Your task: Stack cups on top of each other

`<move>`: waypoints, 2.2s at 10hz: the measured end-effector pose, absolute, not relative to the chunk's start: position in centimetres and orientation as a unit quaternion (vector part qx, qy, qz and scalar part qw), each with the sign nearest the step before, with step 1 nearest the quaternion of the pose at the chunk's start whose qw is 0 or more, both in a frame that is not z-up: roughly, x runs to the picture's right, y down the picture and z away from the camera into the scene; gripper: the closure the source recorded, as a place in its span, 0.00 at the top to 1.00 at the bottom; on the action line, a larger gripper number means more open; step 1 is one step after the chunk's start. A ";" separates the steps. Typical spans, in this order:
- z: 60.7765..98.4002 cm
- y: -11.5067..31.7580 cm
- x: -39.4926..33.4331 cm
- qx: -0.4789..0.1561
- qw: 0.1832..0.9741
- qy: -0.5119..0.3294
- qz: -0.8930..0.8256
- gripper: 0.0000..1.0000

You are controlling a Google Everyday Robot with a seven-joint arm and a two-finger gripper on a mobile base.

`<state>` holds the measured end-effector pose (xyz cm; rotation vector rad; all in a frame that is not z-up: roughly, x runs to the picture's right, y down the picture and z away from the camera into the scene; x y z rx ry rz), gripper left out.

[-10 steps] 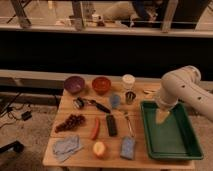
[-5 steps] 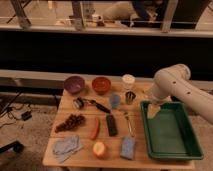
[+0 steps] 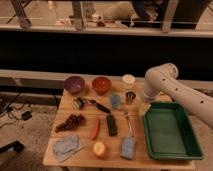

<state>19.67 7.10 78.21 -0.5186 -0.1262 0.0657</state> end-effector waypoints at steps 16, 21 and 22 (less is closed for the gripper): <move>87.7 7.7 16.4 -0.288 0.954 -0.068 0.041 0.80; 89.1 7.8 16.7 -0.293 0.953 -0.057 0.045 0.80; 89.5 7.9 17.0 -0.294 0.953 -0.053 0.047 0.80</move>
